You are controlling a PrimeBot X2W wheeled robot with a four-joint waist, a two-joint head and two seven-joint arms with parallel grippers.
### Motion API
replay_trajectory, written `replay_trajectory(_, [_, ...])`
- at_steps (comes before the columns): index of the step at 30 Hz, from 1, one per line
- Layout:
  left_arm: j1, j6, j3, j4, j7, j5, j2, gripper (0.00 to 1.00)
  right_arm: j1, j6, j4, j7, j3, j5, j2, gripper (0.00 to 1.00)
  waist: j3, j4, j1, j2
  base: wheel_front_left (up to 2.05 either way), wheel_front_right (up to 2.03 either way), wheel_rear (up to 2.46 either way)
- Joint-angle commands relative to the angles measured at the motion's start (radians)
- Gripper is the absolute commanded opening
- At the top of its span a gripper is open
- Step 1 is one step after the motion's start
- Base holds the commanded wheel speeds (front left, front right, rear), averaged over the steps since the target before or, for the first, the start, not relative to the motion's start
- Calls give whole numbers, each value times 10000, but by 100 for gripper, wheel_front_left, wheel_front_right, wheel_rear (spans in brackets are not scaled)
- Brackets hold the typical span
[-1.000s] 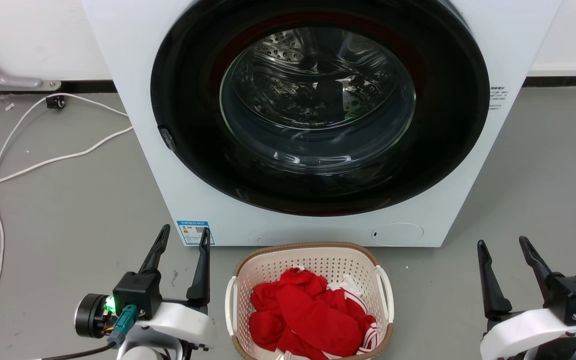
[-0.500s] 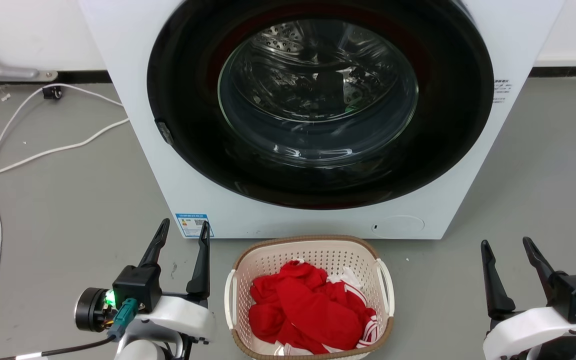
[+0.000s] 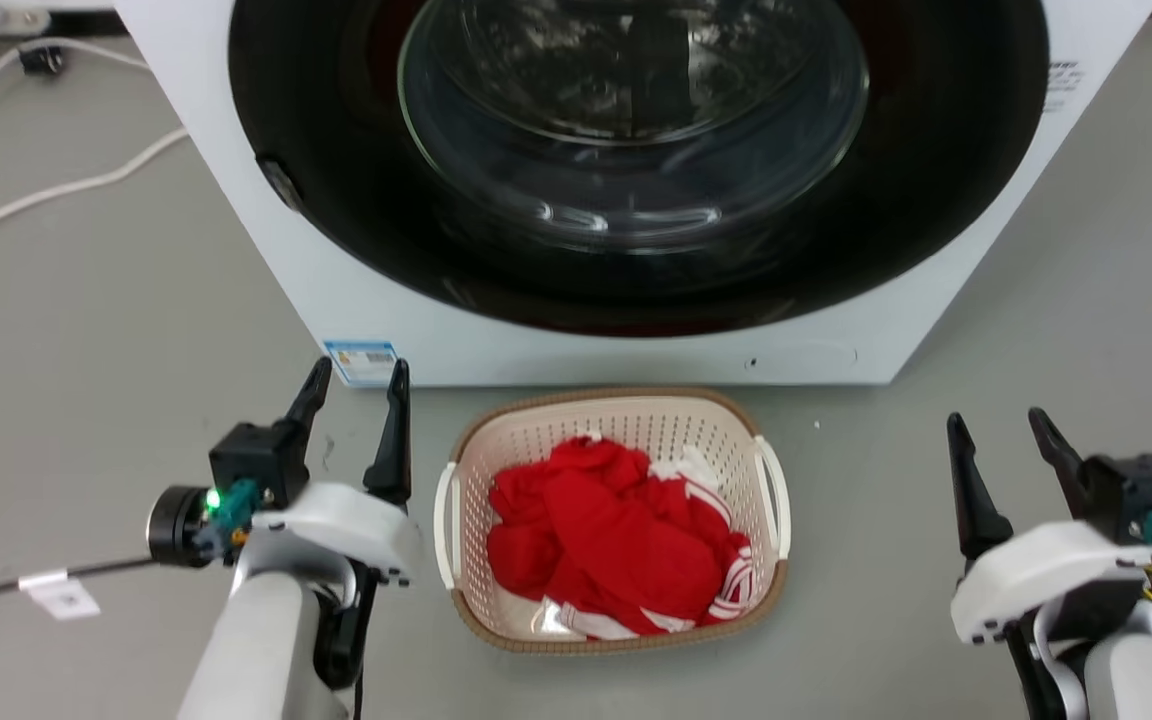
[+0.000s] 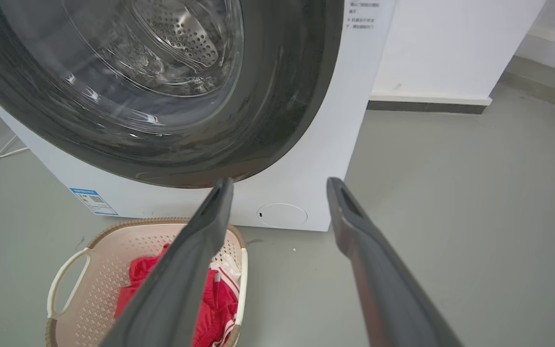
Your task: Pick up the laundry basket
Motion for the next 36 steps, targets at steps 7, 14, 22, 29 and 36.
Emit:
replay_trajectory(7, [-1801, -317, 9, 1718, 523, -585, 279, 100, -1720, -7, 1589, 648, 367, 9, 30, 100, 1634, -129, -1, 0, 0, 0, 0])
replay_trajectory(14, [-3296, -480, -351, 3688, 1151, -1192, 561, 100, -3210, -7, 3385, 1384, 836, 162, 27, 100, 2689, -247, -1, 0, 0, 0, 0])
replay_trajectory(22, [-4433, -515, -1321, 5382, 1908, -2183, 755, 100, -4501, -7, 5180, 1905, 1399, 569, 25, 100, 3521, -330, -1, 0, 0, 0, 0])
replay_trajectory(29, [-5250, -518, -2558, 6240, 2885, -3464, 1161, 100, -5729, -7, 6863, 2384, 2120, 1099, 24, 100, 4225, -427, -1, 0, 0, 0, 0])
replay_trajectory(36, [-5978, -519, -3511, 6598, 3694, -4467, 1658, 100, -6944, -7, 8204, 2580, 2784, 1545, 28, 100, 4941, -527, -1, 0, 0, 0, 0])
